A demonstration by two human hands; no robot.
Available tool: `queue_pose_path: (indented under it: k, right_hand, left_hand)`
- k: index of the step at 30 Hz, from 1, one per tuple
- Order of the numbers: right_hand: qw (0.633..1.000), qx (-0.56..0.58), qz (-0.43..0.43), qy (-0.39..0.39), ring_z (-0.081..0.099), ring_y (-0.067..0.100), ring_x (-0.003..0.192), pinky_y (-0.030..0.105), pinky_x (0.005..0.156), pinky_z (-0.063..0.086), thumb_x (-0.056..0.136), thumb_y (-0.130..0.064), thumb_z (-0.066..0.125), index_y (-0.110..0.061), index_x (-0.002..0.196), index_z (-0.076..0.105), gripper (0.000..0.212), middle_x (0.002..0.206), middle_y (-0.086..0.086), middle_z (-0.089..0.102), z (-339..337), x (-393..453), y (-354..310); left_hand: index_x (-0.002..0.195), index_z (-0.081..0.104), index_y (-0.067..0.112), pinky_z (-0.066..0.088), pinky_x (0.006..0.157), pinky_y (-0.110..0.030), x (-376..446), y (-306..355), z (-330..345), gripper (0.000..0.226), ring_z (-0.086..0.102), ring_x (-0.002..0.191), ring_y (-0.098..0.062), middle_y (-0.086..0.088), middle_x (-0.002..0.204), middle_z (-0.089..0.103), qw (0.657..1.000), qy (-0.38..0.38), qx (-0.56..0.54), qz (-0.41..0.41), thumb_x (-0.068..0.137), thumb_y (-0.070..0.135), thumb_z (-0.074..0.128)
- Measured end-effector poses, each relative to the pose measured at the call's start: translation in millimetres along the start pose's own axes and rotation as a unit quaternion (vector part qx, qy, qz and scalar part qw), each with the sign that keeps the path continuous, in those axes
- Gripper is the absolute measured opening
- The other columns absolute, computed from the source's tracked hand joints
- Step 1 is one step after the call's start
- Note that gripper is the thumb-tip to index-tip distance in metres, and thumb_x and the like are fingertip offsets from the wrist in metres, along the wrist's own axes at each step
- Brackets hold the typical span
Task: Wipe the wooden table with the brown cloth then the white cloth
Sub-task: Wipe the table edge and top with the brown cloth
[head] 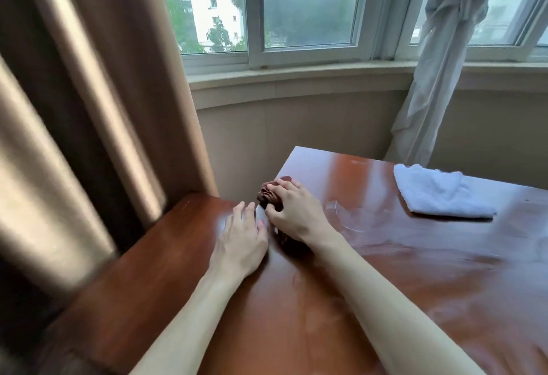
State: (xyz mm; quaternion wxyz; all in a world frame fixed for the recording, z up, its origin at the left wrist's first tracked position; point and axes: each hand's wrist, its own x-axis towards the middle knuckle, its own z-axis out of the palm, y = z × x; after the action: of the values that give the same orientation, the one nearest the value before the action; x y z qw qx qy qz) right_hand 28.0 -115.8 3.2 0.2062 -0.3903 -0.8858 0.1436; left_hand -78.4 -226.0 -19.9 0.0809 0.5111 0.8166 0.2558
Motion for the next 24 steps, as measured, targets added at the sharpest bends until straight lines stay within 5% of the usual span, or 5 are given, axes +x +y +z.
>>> queue_pose_path:
  k: [4, 8, 16, 24]
  right_hand:
    - [0.998, 0.037, -0.027, -0.032, 0.033, 0.016, 0.148, 0.035, 0.121, 0.030, 0.087, -0.033, 0.055, -0.035, 0.143, 0.057, 0.056, 0.153, -0.015, 0.048, -4.1, -29.6, -3.3]
    - [0.999, -0.024, 0.007, -0.027, 0.032, 0.031, 0.146, 0.048, 0.121, 0.025, 0.087, -0.031, 0.059, -0.035, 0.142, 0.057, 0.055, 0.152, 0.000, 0.048, -9.6, 15.3, 25.7]
    - [0.990, -0.002, 0.143, 0.000, 0.049, 0.031, 0.132, 0.036, 0.103, 0.041, 0.089, -0.035, 0.056, -0.031, 0.137, 0.059, 0.048, 0.143, 0.005, 0.053, -9.2, 148.0, 93.6]
    - [0.993, -0.028, 0.116, -0.014, 0.043, 0.022, 0.141, 0.031, 0.110, 0.035, 0.093, -0.030, 0.052, -0.032, 0.143, 0.055, 0.051, 0.154, -0.002, 0.048, -7.5, 149.1, 84.7]
  left_hand:
    - [0.140, 0.044, 0.012, 0.034, 0.109, -0.041, -3.9, 2.3, -0.7, 0.044, 0.040, 0.136, -0.030, -0.009, 0.155, 0.036, 1.000, 0.004, -0.002, 0.005, 0.101, 0.030, 0.037]
    - [0.150, 0.037, 0.013, 0.031, 0.113, -0.038, -1.2, -1.0, 2.9, 0.053, 0.036, 0.141, -0.025, -0.005, 0.156, 0.035, 0.999, 0.007, 0.018, 0.038, 0.103, 0.038, 0.034]
    - [0.156, 0.020, 0.043, 0.033, 0.114, -0.037, 10.4, -10.0, 12.9, 0.055, 0.039, 0.137, -0.020, 0.007, 0.156, 0.034, 0.998, -0.048, -0.018, 0.018, 0.102, 0.053, 0.025]
    - [0.154, 0.013, 0.052, 0.033, 0.113, -0.039, 10.2, -7.3, 11.9, 0.053, 0.033, 0.143, -0.020, 0.001, 0.159, 0.032, 0.998, -0.059, -0.020, -0.012, 0.101, 0.055, 0.022]
